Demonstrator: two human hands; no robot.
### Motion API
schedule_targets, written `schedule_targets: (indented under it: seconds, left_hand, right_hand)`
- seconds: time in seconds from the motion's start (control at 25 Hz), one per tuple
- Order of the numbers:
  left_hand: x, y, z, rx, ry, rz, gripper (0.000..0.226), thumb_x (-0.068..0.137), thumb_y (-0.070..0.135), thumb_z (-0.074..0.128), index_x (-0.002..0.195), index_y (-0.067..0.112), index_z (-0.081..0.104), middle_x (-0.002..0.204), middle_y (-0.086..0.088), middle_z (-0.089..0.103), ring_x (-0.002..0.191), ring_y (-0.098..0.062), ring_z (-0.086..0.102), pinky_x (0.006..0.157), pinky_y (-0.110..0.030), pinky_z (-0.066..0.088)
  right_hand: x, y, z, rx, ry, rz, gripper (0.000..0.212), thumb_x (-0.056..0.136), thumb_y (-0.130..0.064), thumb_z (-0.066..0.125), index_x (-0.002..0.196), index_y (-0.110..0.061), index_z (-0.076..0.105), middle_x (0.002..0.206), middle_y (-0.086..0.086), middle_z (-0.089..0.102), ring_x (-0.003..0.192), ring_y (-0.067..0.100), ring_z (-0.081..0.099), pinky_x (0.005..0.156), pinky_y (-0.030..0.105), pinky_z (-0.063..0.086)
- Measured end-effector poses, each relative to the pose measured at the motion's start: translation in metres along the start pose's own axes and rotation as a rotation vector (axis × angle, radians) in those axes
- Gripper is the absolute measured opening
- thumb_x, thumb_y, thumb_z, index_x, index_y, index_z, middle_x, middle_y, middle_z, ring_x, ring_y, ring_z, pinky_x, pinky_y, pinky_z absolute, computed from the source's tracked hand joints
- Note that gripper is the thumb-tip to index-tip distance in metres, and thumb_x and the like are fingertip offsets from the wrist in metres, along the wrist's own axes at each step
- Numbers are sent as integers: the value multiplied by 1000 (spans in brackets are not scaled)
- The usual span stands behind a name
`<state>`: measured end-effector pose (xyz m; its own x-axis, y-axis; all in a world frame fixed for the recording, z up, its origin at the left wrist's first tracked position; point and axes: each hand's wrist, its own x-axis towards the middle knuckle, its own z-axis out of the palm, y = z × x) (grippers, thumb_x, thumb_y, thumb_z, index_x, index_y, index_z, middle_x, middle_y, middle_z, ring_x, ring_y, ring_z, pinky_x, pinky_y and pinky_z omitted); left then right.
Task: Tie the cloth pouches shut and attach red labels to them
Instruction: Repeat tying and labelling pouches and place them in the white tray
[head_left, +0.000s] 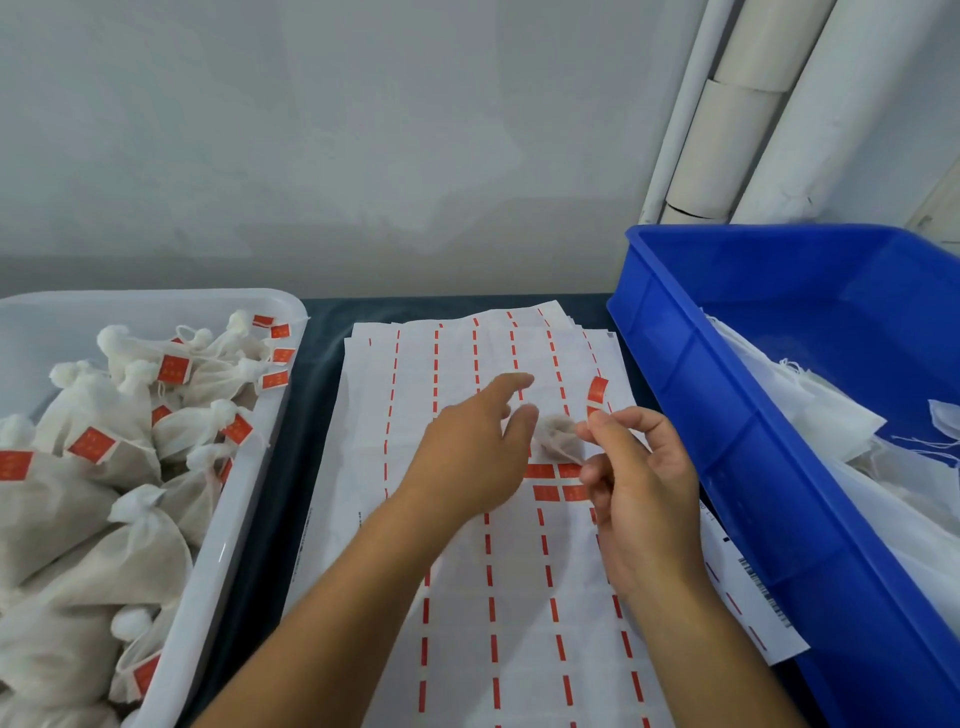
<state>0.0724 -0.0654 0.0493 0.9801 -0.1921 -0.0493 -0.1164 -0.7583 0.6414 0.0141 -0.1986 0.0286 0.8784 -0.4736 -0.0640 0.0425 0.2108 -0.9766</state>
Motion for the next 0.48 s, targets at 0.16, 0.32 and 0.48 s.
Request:
schedule_targets:
  seconds: [0.16,0.32,0.48]
  left_hand:
    - [11,3,10,-78,60,-13,35,106,40,50,139,32,58,140,9,62,121,-11,60,93,-25,46]
    - [12,4,8,-334,181,41,28,100,30,64,127,33,68,132,13,67,118,-7,63,101,-28,51]
    - [1,5,0,-547,225,51,16,93,25,74,104,36,73,110,21,73,97,3,70,85,-15,57]
  right_hand:
    - [2,2,-1,-21,-6,-16,8,97,-27,70,104,-29,66,84,0,76,53,8,61,50,15,48]
    - [2,4,0,-78,-5,-62,12,97,-29,69,108,-32,66,87,-6,77,61,12,68,56,16,54]
    - [2,7,0,-116,10,-97,8,99,-29,66,104,-35,69,91,-14,76,70,12,72,59,17,56]
